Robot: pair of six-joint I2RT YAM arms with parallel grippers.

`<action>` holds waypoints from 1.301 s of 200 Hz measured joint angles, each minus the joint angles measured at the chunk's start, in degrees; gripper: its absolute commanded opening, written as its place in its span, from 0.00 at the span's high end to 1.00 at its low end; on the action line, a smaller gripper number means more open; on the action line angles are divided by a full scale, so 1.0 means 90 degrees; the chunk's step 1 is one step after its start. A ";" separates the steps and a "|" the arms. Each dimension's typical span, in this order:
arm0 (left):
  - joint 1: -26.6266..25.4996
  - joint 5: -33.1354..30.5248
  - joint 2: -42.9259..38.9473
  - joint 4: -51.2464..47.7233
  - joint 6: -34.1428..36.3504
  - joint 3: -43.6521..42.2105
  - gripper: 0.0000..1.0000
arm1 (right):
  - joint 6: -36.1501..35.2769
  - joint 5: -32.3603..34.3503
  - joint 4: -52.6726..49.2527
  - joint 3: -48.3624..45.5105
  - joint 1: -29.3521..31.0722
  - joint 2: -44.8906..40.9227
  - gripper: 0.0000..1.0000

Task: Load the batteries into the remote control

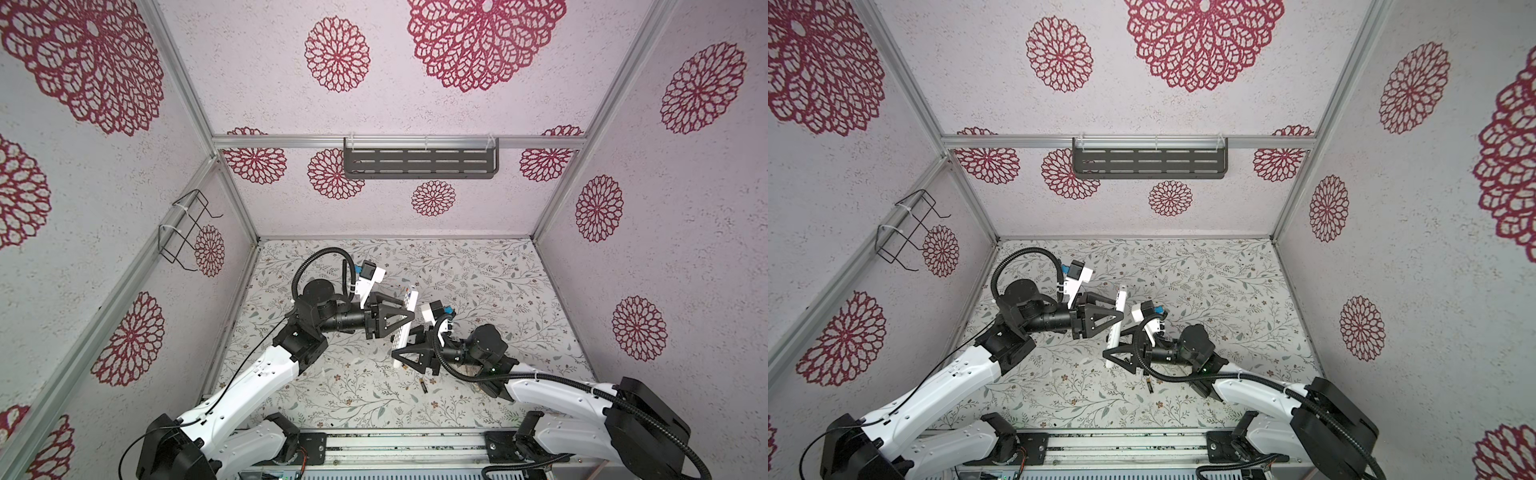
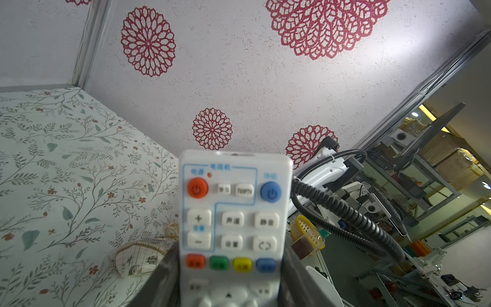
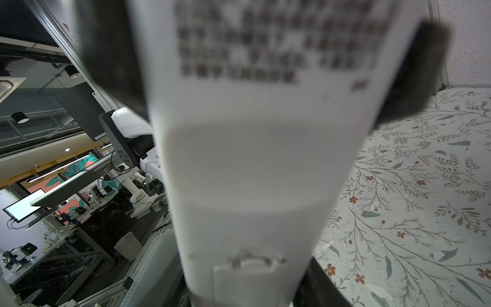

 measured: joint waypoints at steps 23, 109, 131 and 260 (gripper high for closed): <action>0.0000 -0.0029 -0.0002 -0.0015 0.0032 0.0000 0.71 | 0.0007 0.0012 0.0002 -0.0002 0.0000 0.0000 0.85; -0.0114 -0.2365 -0.0588 -0.2011 0.0559 0.0253 0.14 | -0.1360 0.2108 -0.2999 0.0435 0.0036 -0.0780 1.00; -0.0444 -0.3215 -0.0741 -0.2429 0.0680 0.0401 0.21 | -0.1513 0.2878 -0.3565 0.0503 0.0036 -0.0835 1.00; -0.1375 -0.4969 0.0600 -0.2630 0.0850 0.0838 0.40 | -0.1571 0.4078 -0.4522 0.0719 0.0046 -0.0486 1.00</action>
